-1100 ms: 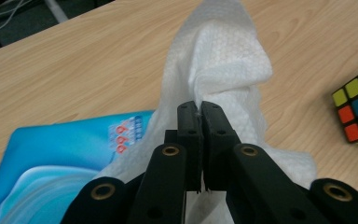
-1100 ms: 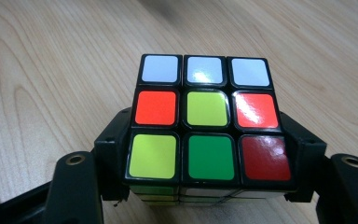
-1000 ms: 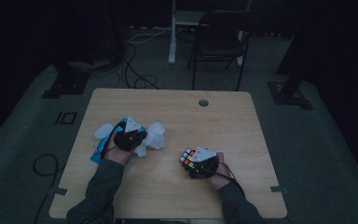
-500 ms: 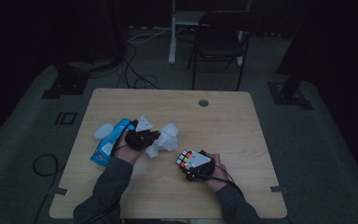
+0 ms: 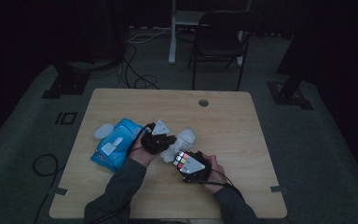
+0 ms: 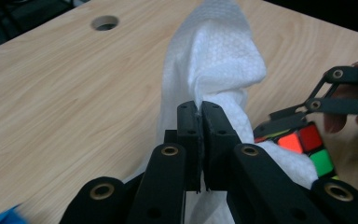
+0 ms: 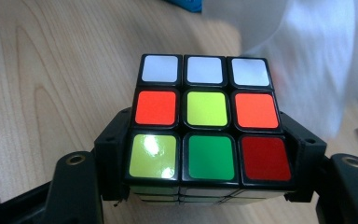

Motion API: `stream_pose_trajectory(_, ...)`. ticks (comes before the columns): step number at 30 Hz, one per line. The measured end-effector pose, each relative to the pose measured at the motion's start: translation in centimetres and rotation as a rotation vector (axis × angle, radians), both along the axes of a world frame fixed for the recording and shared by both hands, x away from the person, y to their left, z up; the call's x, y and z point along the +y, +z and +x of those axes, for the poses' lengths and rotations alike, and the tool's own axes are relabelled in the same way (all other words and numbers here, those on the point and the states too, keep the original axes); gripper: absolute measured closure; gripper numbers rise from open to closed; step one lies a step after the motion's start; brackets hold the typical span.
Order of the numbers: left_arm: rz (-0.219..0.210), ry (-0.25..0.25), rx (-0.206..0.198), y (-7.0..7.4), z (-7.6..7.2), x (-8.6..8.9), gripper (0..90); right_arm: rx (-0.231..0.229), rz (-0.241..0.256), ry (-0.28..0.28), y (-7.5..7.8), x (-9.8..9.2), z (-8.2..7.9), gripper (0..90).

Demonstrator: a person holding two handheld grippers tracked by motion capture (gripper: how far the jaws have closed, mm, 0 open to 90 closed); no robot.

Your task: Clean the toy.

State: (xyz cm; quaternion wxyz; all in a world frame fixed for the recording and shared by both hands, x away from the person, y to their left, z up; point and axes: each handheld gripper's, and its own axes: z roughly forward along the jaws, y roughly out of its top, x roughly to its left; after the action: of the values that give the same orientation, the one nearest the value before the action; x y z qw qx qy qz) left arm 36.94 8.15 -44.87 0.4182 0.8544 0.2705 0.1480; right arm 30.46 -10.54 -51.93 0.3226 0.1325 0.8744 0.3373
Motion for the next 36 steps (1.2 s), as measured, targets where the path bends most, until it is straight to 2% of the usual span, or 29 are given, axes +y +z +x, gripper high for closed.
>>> stream_pose_trajectory(4, -0.003, -0.031, 0.009, -0.2, 0.0, -1.3, 87.9, -0.066, -0.028, 0.0, 0.1, 0.5, -0.6, 33.8)
stream_pose_trajectory(8, 0.01, -0.063, 0.027, -0.6, 0.1, -2.4, 87.8, -0.154, -0.089, -0.007, 0.0, 1.0, -1.2, 33.8)
stream_pose_trajectory(10, 0.016, -0.07, 0.032, -0.8, 0.1, -2.6, 87.9, -0.161, -0.092, -0.004, 0.0, 1.1, -1.3, 33.8)
stream_pose_trajectory(12, 0.029, -0.082, 0.04, -1.0, 0.2, -3.0, 87.8, -0.191, -0.11, -0.002, -0.1, 1.3, -1.5, 33.8)
stream_pose_trajectory(18, 0.049, -0.093, 0.064, -1.5, 0.8, -3.2, 87.8, -0.211, -0.115, 0.006, 0.0, 1.5, -1.8, 33.8)
stream_pose_trajectory(27, 0.058, -0.084, 0.102, -2.6, 1.7, -3.0, 87.9, -0.234, -0.12, 0.028, 0.1, 1.8, -2.3, 33.8)
stream_pose_trajectory(32, 0.066, -0.09, 0.105, -2.5, 1.6, -3.2, 87.9, -0.247, -0.134, 0.033, 0.1, 1.9, -2.4, 33.8)
stream_pose_trajectory(36, 0.057, -0.105, 0.105, -2.2, 1.3, -3.5, 87.9, -0.249, -0.137, 0.031, 0.0, 1.9, -2.5, 33.8)
